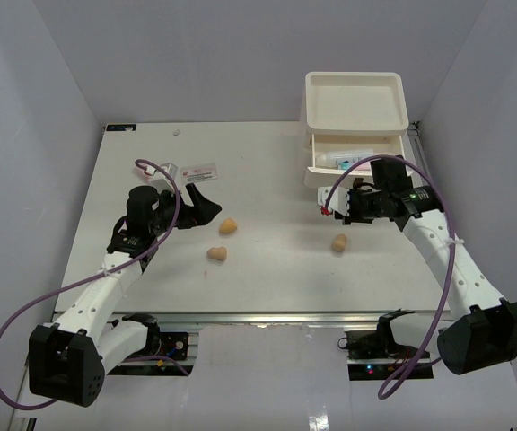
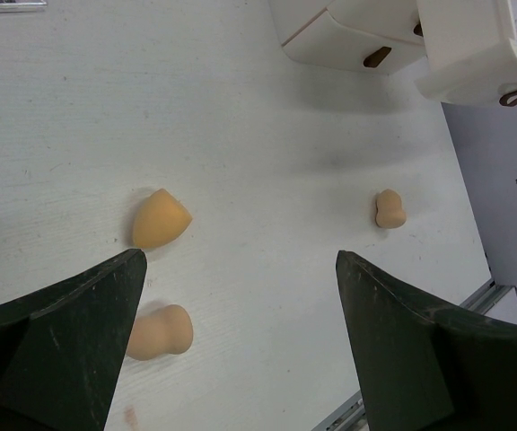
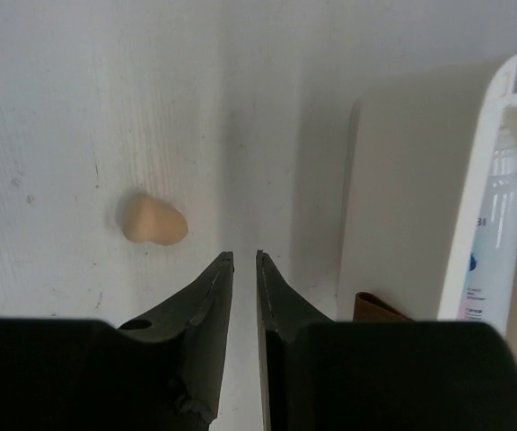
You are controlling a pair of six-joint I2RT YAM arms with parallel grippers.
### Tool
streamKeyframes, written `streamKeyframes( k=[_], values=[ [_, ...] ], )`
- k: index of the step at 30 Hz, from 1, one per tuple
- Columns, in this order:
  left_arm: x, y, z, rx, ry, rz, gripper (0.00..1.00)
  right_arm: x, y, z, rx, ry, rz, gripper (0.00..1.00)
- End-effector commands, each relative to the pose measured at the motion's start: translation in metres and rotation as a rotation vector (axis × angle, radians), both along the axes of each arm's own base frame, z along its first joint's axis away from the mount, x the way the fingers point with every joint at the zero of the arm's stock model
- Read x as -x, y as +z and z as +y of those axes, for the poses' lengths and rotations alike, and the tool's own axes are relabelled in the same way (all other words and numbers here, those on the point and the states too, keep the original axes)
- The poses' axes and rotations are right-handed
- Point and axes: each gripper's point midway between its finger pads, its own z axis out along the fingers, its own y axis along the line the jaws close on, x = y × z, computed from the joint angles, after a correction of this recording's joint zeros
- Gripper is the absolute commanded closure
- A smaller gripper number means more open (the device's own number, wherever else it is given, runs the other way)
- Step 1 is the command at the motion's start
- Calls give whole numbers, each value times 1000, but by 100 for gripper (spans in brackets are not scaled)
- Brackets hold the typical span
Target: Organize the makeup
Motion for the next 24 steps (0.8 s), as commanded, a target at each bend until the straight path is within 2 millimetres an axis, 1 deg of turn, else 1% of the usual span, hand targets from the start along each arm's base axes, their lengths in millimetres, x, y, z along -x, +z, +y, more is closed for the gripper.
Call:
streamKeyframes(
  k=[1, 4, 6, 10, 14, 17, 21, 24],
  values=[
    [2, 15, -1, 15, -18, -60, 2, -17, -27, -35, 145, -94, -23, 77],
    [3, 15, -2, 15, -23, -61, 2, -34, -36, -45, 171, -141, -62, 77],
    [3, 15, -2, 17, -25, -60, 2, -41, -45, -51, 186, -160, -66, 77],
    [3, 16, -2, 18, -25, -62, 2, -57, -52, -53, 200, -180, -89, 76],
    [3, 16, -2, 17, -26, -63, 2, -75, -50, -54, 198, -212, -133, 75],
    [3, 15, -2, 16, -26, -61, 2, -93, -42, -56, 193, -251, -191, 75],
    [3, 15, -2, 16, -23, -60, 2, -117, -18, -57, 156, -319, -288, 74],
    [2, 15, -2, 17, -24, -62, 2, -129, -3, -57, 125, -364, -336, 73]
  ],
)
